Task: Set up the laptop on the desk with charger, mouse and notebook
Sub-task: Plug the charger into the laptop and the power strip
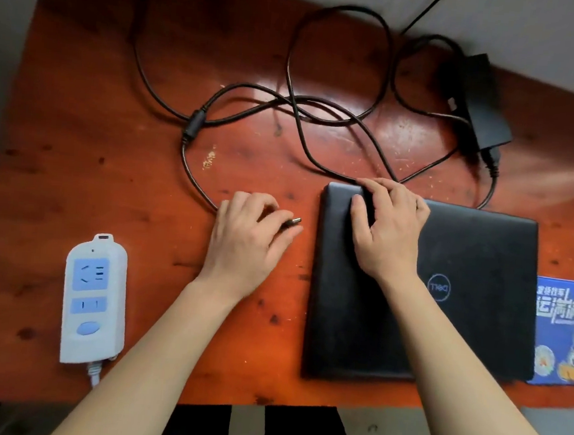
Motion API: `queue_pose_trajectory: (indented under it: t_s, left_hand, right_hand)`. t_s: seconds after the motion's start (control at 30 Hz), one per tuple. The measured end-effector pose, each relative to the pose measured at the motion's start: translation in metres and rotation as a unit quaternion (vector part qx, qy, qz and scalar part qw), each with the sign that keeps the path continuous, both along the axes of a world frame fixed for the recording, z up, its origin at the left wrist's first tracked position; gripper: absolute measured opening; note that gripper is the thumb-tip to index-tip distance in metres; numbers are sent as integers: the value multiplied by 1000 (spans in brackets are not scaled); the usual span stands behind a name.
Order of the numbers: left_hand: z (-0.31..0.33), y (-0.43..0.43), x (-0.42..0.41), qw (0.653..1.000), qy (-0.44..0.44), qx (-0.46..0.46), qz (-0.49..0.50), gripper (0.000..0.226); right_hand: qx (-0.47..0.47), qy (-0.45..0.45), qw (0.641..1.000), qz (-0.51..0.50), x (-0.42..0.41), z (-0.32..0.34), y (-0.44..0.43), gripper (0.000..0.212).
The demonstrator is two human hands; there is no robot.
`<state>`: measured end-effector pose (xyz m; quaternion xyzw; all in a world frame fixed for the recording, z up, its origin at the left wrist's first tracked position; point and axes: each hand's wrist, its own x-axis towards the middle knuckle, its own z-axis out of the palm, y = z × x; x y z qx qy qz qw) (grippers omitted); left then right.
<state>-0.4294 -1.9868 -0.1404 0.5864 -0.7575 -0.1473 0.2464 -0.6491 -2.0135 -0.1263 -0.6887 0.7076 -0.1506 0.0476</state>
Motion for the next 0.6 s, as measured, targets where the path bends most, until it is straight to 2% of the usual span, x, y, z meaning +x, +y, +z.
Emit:
queue_pose_trajectory:
  t_s: [0.1,0.23,0.3,0.43,0.6]
  left_hand:
    - [-4,-1,6,996,13,60,-63,41]
    - [-5,-5,6,995,77,46,-44,18]
    - [-5,-9,4,995,83,36,-39,17]
    - [0,-18,-2,996,78,38,-30,19]
    - [-2,-29,-1,992,81,77,-60,23]
  right_hand:
    - [4,1,1000,-2,3,3,1,34]
    - [-31,7,998,-48,21,7,10,39]
    - [-8,-3,998,-64,38,7,25,52]
    - [74,18,997,-5,45,6,46,95]
    - [86,29,996,11,43,7,43,99]
